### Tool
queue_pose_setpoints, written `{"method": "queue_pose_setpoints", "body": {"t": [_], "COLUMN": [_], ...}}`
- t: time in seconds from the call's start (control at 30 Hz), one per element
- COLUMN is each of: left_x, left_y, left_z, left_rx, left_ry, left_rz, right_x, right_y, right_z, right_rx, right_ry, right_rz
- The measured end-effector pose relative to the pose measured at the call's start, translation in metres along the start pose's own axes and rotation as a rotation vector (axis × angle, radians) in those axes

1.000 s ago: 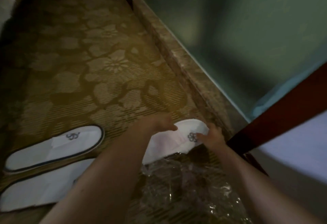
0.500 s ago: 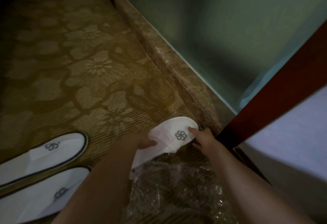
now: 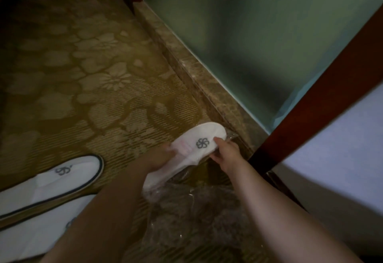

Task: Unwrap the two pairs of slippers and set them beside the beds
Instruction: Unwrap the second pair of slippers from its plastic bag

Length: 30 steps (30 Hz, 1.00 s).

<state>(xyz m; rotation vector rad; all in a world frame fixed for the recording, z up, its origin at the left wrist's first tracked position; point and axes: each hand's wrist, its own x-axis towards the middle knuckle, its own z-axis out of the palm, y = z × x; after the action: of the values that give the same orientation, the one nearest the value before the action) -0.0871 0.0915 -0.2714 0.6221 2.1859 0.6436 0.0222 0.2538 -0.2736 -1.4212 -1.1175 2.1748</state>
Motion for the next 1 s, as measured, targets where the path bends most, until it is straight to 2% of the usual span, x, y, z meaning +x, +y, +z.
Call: {"method": "queue_pose_setpoints", "body": {"t": [0.17,0.23,0.3,0.47,0.57,0.63,0.73,0.83,0.9,1.0], "left_x": [-0.026,-0.037,-0.046,-0.069,-0.085,-0.096,-0.111,-0.117,-0.118,-0.118], "left_y": [-0.002,-0.005,-0.005,0.002,0.003,0.006,0.013,0.011,0.009,0.009], "left_z": [-0.026,-0.039,-0.052,-0.081,-0.096,-0.102,-0.107,-0.110,-0.110,-0.108], "left_rx": [0.066,0.175,0.185,-0.129,-0.366,-0.498,-0.780,-0.938,-1.095,-1.243], "left_ry": [0.166,0.222,0.255,0.337,0.402,0.371,0.183,0.018,-0.041,-0.080], "left_rz": [0.212,0.213,0.188,0.158,0.097,0.073,0.000,-0.048,-0.009,0.081], "right_x": [-0.017,-0.028,-0.042,-0.080,-0.103,-0.115,-0.128,-0.137,-0.143,-0.153], "right_y": [-0.027,-0.044,-0.060,-0.088,-0.084,-0.071,-0.044,-0.026,-0.024,-0.030], "right_z": [0.024,0.038,0.054,0.096,0.115,0.125,0.134,0.133,0.128,0.117], "right_rx": [-0.019,-0.072,-0.118,-0.222,-0.392,-0.514,-0.616,-0.740,-0.743,-0.621], "right_ry": [-0.003,-0.034,-0.079,-0.237,-0.318,-0.312,-0.384,-0.435,-0.429,-0.497], "right_rz": [-0.091,-0.108,-0.114,-0.151,-0.164,-0.183,-0.163,-0.175,-0.153,-0.002]}}
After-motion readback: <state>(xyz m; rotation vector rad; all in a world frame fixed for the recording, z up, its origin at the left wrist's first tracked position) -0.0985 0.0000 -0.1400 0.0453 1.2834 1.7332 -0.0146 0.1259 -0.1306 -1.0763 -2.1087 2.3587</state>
